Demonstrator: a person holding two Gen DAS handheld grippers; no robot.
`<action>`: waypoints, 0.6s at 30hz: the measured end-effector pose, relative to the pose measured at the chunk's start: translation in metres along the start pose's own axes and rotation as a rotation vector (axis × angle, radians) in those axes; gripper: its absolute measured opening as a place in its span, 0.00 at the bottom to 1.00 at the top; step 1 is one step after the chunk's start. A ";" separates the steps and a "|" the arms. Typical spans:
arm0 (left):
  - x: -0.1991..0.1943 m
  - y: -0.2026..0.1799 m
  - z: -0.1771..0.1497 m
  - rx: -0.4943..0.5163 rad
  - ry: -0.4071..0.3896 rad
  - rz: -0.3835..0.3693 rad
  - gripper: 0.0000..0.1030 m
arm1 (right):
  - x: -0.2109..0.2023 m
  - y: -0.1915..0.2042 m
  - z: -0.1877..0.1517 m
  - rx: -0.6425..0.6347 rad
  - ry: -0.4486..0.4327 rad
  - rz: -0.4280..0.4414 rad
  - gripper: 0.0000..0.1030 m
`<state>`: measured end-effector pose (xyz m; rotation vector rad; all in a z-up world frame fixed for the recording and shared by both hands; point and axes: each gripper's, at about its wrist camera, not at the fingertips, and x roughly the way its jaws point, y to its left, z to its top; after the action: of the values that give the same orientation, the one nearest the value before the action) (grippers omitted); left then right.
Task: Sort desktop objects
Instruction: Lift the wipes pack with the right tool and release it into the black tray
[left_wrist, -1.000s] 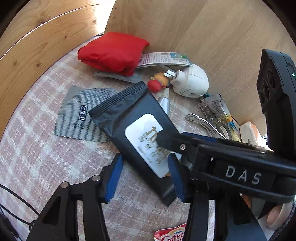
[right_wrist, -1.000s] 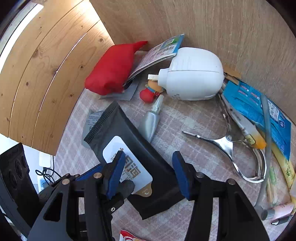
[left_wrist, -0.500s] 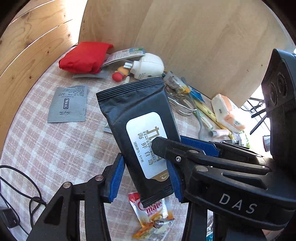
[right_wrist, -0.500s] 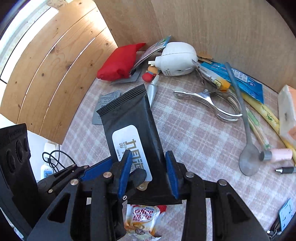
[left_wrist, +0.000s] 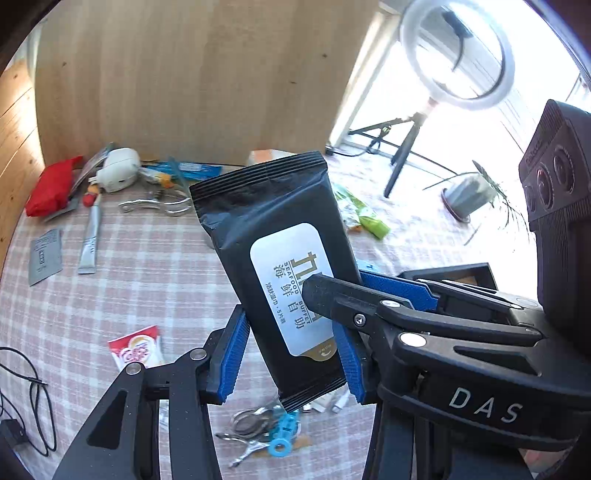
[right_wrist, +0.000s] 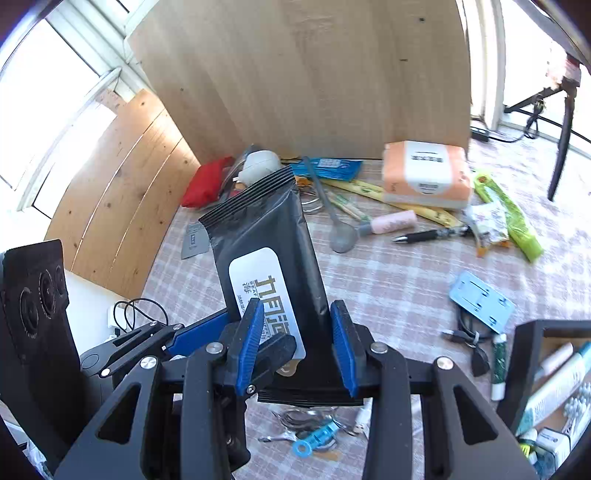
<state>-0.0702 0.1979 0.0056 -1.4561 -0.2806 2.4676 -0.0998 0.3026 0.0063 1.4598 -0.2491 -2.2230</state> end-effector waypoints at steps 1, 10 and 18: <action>0.005 -0.017 -0.001 0.025 0.011 -0.015 0.43 | -0.012 -0.015 -0.005 0.027 -0.011 -0.010 0.36; 0.039 -0.155 -0.020 0.235 0.128 -0.170 0.43 | -0.099 -0.131 -0.069 0.259 -0.090 -0.121 0.36; 0.052 -0.235 -0.051 0.375 0.201 -0.241 0.41 | -0.155 -0.192 -0.117 0.384 -0.133 -0.230 0.36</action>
<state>-0.0202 0.4384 0.0080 -1.3990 0.0455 2.0311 0.0021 0.5551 0.0085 1.6008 -0.6078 -2.5683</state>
